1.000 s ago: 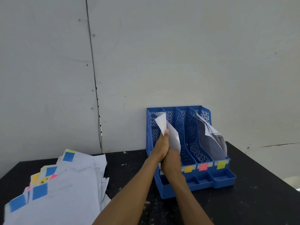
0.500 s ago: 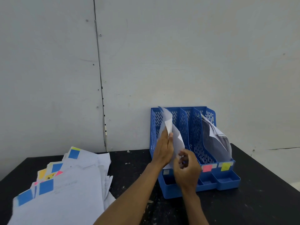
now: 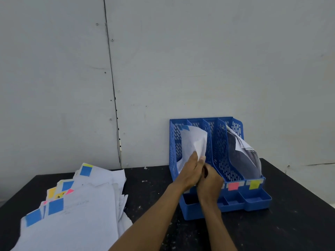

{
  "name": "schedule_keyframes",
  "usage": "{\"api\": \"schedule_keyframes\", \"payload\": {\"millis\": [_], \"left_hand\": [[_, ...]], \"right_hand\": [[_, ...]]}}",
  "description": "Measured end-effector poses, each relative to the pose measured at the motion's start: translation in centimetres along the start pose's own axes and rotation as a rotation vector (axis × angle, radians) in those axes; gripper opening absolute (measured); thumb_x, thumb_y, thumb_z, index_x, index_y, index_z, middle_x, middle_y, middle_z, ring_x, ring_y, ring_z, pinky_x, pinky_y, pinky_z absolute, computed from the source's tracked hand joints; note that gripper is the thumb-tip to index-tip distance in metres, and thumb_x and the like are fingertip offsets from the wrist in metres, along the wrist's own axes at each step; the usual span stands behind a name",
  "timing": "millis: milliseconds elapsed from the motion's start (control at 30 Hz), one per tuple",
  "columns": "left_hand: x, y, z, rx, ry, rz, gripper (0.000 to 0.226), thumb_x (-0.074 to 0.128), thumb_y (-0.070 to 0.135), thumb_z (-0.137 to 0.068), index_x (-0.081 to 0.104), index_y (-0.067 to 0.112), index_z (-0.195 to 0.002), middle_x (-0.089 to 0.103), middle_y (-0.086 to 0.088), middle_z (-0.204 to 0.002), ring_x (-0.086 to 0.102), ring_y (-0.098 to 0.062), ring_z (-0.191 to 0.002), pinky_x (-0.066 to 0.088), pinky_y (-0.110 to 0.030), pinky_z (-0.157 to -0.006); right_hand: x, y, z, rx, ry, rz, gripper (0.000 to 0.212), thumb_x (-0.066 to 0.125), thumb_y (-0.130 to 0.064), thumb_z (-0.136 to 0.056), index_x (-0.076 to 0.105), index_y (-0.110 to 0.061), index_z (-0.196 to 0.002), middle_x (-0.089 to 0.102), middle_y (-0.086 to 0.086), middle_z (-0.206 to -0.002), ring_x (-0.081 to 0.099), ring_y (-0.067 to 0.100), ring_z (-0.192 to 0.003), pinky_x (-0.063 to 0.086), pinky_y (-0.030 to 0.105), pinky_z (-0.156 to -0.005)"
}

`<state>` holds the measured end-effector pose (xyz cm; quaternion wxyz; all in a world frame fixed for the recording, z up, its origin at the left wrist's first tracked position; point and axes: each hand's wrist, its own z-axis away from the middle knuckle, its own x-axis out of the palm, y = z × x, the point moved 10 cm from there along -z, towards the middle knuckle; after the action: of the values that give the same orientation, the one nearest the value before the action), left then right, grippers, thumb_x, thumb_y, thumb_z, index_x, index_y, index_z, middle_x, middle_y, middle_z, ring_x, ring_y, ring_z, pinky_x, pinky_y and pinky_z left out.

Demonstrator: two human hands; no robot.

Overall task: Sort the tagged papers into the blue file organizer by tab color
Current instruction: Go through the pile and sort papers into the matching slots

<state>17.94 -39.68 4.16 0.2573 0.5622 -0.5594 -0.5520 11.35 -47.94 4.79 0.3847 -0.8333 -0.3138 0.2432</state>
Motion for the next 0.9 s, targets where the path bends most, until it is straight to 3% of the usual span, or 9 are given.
{"api": "schedule_keyframes", "payload": {"millis": [100, 133, 200, 333, 433, 567, 733, 900], "left_hand": [[0.5, -0.3, 0.3, -0.038, -0.02, -0.027, 0.1, 0.039, 0.087, -0.073, 0.025, 0.02, -0.145, 0.043, -0.004, -0.144, 0.046, -0.018, -0.128, 0.039, -0.042, -0.11], [0.4, 0.0, 0.6, -0.034, -0.018, -0.024, 0.101, 0.042, 0.084, -0.076, 0.014, 0.023, -0.151, 0.03, 0.003, -0.153, 0.037, -0.016, -0.136, 0.034, -0.037, -0.113], [-0.3, 0.7, 1.4, 0.021, 0.035, -0.028, 0.096, 0.046, 0.072, -0.085, -0.001, 0.027, -0.154, 0.014, 0.017, -0.152, 0.021, -0.004, -0.139, 0.024, -0.026, -0.113], [-2.0, -0.3, 3.0, 0.053, 0.145, -0.065, 0.109, 0.036, 0.088, -0.074, -0.009, 0.029, -0.154, -0.007, 0.014, -0.16, 0.001, -0.005, -0.147, 0.01, -0.038, -0.122], [-3.0, -1.3, 4.4, 0.061, 0.154, -0.079, 0.112, 0.03, 0.092, -0.07, -0.004, 0.027, -0.154, -0.006, 0.018, -0.158, -0.002, -0.001, -0.146, 0.007, -0.034, -0.122], [-5.6, -2.3, 6.3, 0.059, 0.177, -0.068, 0.112, 0.028, 0.093, -0.068, 0.002, 0.027, -0.154, 0.0, 0.018, -0.158, 0.001, 0.0, -0.145, 0.007, -0.024, -0.118], [-8.9, -3.7, 8.2, -0.017, 0.194, -0.131, 0.088, 0.036, 0.07, -0.086, 0.007, 0.025, -0.155, 0.005, 0.009, -0.162, 0.004, -0.006, -0.147, 0.009, -0.03, -0.119], [-13.7, -3.5, 10.2, -0.016, 0.244, -0.169, 0.084, 0.035, 0.07, -0.085, 0.009, 0.03, -0.155, 0.007, 0.009, -0.162, 0.007, -0.008, -0.148, 0.011, -0.037, -0.122]], "right_hand": [[0.2, 1.0, 0.6, 0.026, -0.034, -0.037, 0.02, 0.049, -0.021, -0.098, 0.065, -0.014, -0.089, 0.065, -0.005, -0.078, 0.063, 0.007, -0.07, 0.047, 0.018, -0.058], [-0.1, 1.5, 1.0, 0.031, -0.004, -0.034, 0.019, 0.049, -0.025, -0.098, 0.065, -0.014, -0.099, 0.066, -0.004, -0.086, 0.064, 0.009, -0.077, 0.052, 0.022, -0.062], [-0.9, 2.2, 2.0, 0.044, 0.072, 0.004, 0.033, 0.05, -0.034, -0.095, 0.06, -0.012, -0.119, 0.064, 0.001, -0.105, 0.063, 0.014, -0.091, 0.056, 0.034, -0.073], [-1.5, 1.4, 5.1, -0.01, 0.144, 0.122, 0.04, 0.055, -0.031, -0.096, 0.055, -0.006, -0.127, 0.058, 0.009, -0.121, 0.056, 0.024, -0.11, 0.05, 0.035, -0.087], [-0.6, 0.9, 7.4, -0.064, 0.131, 0.212, 0.039, 0.069, -0.013, -0.086, 0.058, -0.002, -0.121, 0.055, 0.016, -0.125, 0.05, 0.03, -0.117, 0.049, 0.043, -0.091], [1.4, 1.2, 8.0, -0.033, 0.036, 0.283, 0.047, 0.073, -0.019, -0.082, 0.056, -0.006, -0.123, 0.045, 0.016, -0.135, 0.04, 0.032, -0.124, 0.045, 0.053, -0.095], [3.1, 0.6, 8.8, -0.018, -0.032, 0.448, 0.052, 0.072, -0.029, -0.082, 0.053, -0.013, -0.128, 0.04, 0.02, -0.142, 0.034, 0.038, -0.131, 0.037, 0.057, -0.101], [3.3, -0.9, 8.7, 0.022, 0.011, 0.575, 0.057, 0.074, -0.028, -0.079, 0.053, -0.009, -0.128, 0.038, 0.025, -0.143, 0.031, 0.041, -0.134, 0.029, 0.06, -0.108]]}}
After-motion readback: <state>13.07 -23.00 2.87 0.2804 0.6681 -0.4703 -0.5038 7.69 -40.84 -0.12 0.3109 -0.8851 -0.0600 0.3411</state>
